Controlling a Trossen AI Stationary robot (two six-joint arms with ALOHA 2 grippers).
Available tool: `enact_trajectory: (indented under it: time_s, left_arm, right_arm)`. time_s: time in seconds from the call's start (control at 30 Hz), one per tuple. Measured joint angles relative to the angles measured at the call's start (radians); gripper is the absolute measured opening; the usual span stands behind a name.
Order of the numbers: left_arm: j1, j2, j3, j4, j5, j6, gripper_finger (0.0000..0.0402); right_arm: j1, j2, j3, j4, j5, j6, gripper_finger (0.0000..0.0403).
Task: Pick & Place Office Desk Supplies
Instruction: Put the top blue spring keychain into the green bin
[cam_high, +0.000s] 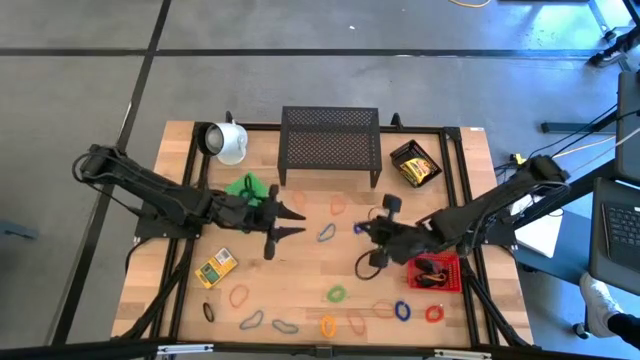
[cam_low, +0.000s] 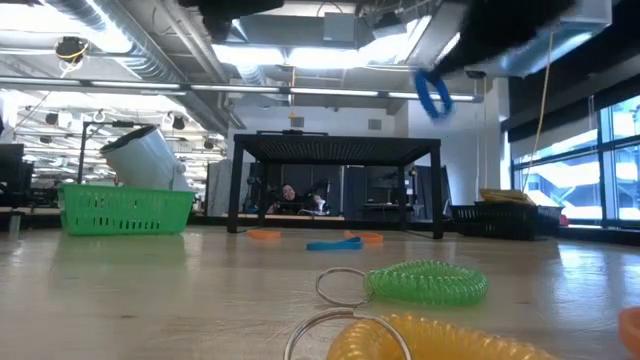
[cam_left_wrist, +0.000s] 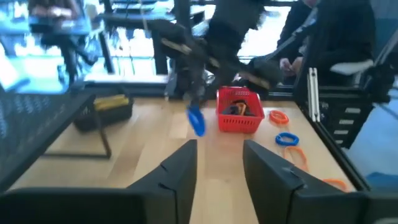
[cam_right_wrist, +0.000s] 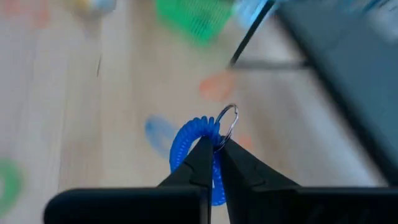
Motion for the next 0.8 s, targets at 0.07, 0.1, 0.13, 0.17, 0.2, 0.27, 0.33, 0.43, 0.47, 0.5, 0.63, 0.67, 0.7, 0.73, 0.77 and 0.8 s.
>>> enact_trajectory:
  time_s: [0.07,0.1,0.13,0.17,0.2,0.27,0.33,0.43,0.47,0.5,0.63,0.67,0.7,0.73,0.77,0.8]
  left_arm:
    - [-0.007,0.042,0.0,0.065,0.0,0.045,0.0142]
    - [-0.01,0.062,0.0,0.099,0.0,0.065,0.015]
    - [-0.011,0.085,0.0,0.136,0.0,0.084,0.0158]
    - [-0.012,0.107,0.0,0.174,0.0,0.104,0.0165]
    - [-0.012,0.129,0.0,0.209,0.0,0.119,0.0172]
    - [-0.011,0.179,0.0,0.304,0.0,0.14,0.0183]
    - [-0.007,0.226,0.0,0.387,-0.001,0.159,0.0191]
    - [0.004,0.292,0.0,0.494,-0.006,0.197,0.0198]
    - [0.004,0.309,0.0,0.522,-0.014,0.209,0.0199]
    - [0.004,0.324,0.0,0.55,-0.022,0.224,0.0199]
    - [0.003,0.361,0.0,0.592,-0.102,0.272,0.0197]
    - [0.003,0.363,0.0,0.59,-0.122,0.273,0.0197]
    - [0.004,0.364,0.0,0.59,-0.133,0.273,0.0197]
    - [0.004,0.364,0.0,0.591,-0.135,0.271,0.0198]
    - [0.004,0.364,0.0,0.593,-0.133,0.27,0.0198]
    - [0.004,0.364,0.0,0.594,-0.129,0.268,0.0199]
  right_arm:
    - [-0.006,-0.017,0.001,0.1,0.053,-0.043,0.0017]
    - [-0.009,-0.023,0.001,0.14,0.073,-0.07,0.0017]
    - [-0.012,-0.025,0.001,0.188,0.091,-0.1,0.0017]
    - [-0.015,-0.025,0.001,0.24,0.098,-0.13,0.0017]
    - [-0.02,-0.025,0.001,0.282,0.097,-0.161,0.0017]
    - [-0.028,-0.017,0.001,0.363,0.09,-0.224,0.0018]
    - [-0.034,-0.007,0.001,0.436,0.094,-0.294,0.0018]
    - [-0.04,0.007,0.002,0.539,0.068,-0.387,0.0018]
    - [-0.041,0.011,0.002,0.557,0.041,-0.412,0.0018]
    - [-0.042,0.014,0.002,0.569,0.015,-0.431,0.0018]
    - [-0.042,0.021,0.002,0.603,-0.041,-0.476,0.0018]
    - [-0.042,0.022,0.002,0.602,-0.042,-0.483,0.0018]
    - [-0.042,0.022,0.002,0.602,-0.045,-0.486,0.0018]
    - [-0.042,0.022,0.002,0.602,-0.046,-0.486,0.0018]
    - [-0.042,0.022,0.002,0.603,-0.046,-0.49,0.0018]
    - [-0.042,0.022,0.002,0.603,-0.046,-0.496,0.0018]
